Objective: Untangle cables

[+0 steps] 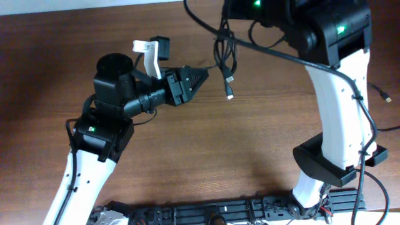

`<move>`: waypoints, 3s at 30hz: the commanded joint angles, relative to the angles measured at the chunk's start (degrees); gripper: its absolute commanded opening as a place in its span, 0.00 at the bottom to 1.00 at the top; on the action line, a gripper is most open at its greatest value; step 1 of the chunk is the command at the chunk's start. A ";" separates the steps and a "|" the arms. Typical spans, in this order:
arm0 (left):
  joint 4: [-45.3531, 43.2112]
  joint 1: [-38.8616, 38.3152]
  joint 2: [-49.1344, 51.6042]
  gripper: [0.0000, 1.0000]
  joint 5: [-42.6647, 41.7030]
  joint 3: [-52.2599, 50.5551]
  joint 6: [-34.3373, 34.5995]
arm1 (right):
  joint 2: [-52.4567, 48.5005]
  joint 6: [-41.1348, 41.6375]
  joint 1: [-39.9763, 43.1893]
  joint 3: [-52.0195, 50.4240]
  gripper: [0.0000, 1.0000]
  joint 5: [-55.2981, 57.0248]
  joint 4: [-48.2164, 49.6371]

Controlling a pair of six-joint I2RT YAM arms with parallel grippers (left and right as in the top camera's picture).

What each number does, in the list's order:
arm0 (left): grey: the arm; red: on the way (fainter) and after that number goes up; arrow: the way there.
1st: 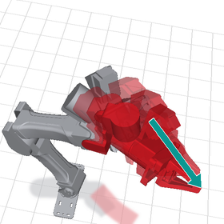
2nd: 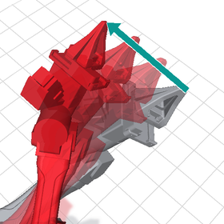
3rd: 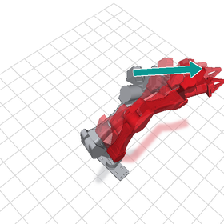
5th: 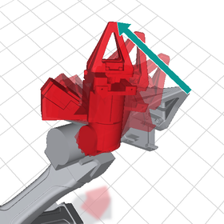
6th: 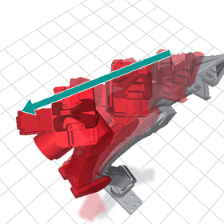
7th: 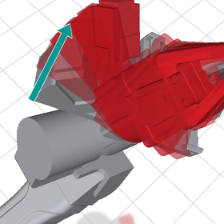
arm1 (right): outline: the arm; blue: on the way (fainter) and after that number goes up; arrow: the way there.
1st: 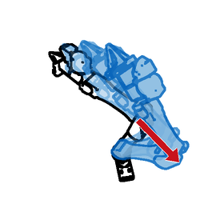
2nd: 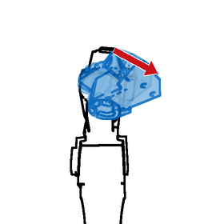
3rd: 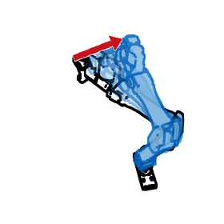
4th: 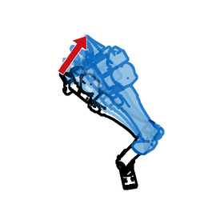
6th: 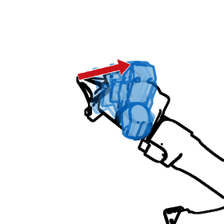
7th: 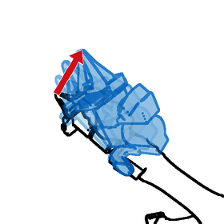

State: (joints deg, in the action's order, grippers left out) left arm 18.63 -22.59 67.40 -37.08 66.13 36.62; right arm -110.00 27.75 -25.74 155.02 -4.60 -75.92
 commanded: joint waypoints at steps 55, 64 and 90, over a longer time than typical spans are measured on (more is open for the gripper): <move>11.76 14.93 0.87 0.00 -1.73 0.35 -14.05 | 1.07 -6.58 18.93 0.04 0.04 0.87 -4.90; 14.12 23.10 -3.63 0.00 -1.73 0.35 -15.56 | 3.85 -9.33 27.02 0.04 0.04 3.39 -7.32; 13.97 49.75 -8.52 0.17 -11.76 0.37 -16.83 | 4.39 -11.28 51.49 0.04 0.04 -8.00 -11.80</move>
State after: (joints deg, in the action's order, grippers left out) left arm 33.12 26.61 59.35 -41.71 66.13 20.34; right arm -106.85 17.10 26.26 154.80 -3.90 -89.23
